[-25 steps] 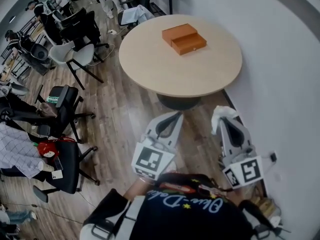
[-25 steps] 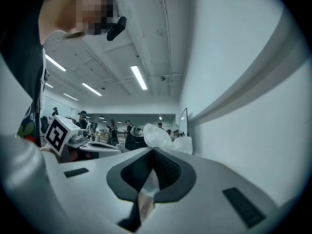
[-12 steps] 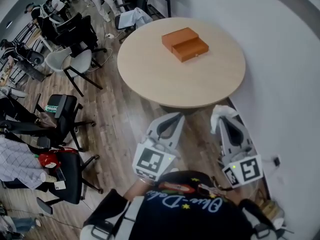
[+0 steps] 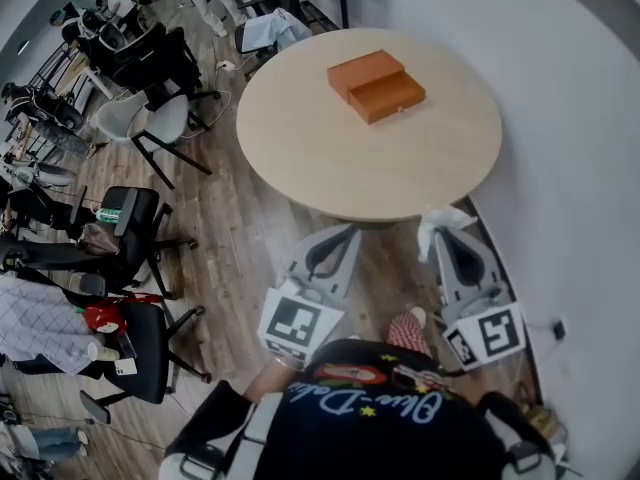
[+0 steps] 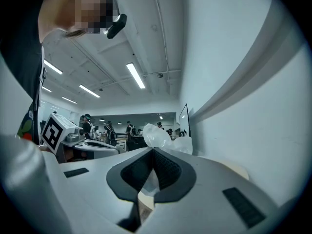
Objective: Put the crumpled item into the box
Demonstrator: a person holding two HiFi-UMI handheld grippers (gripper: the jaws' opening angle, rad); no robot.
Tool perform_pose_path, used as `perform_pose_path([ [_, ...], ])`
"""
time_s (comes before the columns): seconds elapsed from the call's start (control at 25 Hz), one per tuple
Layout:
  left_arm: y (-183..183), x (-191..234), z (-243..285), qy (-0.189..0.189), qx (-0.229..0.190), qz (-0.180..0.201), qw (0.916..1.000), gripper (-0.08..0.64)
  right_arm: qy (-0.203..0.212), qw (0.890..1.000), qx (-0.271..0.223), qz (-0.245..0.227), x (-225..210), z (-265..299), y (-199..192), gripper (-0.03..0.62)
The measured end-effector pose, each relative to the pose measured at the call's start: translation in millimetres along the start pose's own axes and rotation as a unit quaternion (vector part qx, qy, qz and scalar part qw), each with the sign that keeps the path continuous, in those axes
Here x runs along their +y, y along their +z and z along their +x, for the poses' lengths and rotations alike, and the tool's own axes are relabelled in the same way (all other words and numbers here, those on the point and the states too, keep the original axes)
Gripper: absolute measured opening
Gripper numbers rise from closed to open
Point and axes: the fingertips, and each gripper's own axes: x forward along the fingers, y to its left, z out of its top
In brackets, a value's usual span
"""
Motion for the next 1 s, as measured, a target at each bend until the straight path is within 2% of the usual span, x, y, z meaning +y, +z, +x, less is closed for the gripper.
perform_pose_path([
  [0.16, 4.9, 1.9, 18.5, 0.020, 0.002, 0.000, 0.9998, -0.008, 0.025, 1.000, -0.004, 0.016, -16.8, 11.4, 2.3, -0.002],
  [0.36, 10.6, -4.3, 39.9, 0.042, 0.009, -0.003, 0.9991, -0.008, 0.047, 0.999, -0.003, 0.001, -47.9, 19.3, 3.9, -0.002],
  [0.76, 16.9, -11.9, 84.7, 0.087, 0.018, 0.004, 0.9960, -0.008, 0.091, 0.995, -0.010, 0.027, -96.6, 35.5, 4.1, -0.002],
  [1.0, 24.7, -18.2, 102.2, 0.119, 0.027, 0.006, 0.9925, -0.008, 0.124, 0.992, -0.014, 0.024, -120.2, 40.2, 3.4, -0.002],
])
